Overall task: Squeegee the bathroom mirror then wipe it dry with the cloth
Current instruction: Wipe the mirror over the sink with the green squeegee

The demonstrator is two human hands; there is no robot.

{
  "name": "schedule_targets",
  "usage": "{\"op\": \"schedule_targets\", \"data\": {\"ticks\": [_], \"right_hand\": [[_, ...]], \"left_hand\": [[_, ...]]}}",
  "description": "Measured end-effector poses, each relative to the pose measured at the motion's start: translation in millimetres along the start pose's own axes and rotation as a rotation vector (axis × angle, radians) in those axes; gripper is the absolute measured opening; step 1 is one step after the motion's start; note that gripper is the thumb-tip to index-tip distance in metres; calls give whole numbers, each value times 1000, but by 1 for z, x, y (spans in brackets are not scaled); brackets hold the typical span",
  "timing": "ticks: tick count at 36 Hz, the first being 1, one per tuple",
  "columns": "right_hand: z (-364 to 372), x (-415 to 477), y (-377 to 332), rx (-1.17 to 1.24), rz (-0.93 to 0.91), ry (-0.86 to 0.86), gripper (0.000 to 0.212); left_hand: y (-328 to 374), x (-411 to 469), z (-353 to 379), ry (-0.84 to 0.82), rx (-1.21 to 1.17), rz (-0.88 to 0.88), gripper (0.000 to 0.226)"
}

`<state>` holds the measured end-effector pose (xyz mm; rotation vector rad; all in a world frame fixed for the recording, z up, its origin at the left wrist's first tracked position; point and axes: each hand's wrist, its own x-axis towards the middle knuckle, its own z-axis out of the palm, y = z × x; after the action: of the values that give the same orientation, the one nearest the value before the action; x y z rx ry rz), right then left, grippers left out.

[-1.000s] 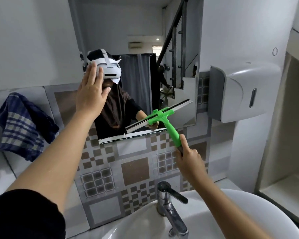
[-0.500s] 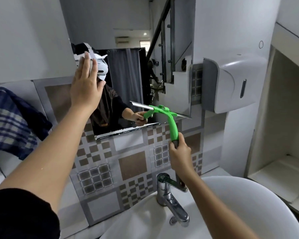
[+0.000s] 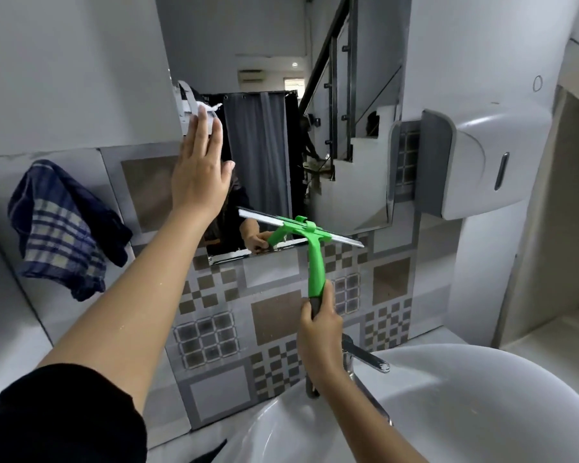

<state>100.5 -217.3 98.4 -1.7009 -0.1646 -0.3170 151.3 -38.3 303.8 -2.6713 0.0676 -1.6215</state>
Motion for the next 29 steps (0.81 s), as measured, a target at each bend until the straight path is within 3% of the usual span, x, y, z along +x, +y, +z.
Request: {"op": "schedule_targets", "data": {"ticks": [10, 29], "right_hand": [[24, -26, 8, -256, -79, -49, 62], [4, -58, 43, -442, -160, -95, 60]], "left_hand": [[-7, -16, 5, -43, 46, 36, 63], [0, -38, 14, -37, 17, -20, 63]]}}
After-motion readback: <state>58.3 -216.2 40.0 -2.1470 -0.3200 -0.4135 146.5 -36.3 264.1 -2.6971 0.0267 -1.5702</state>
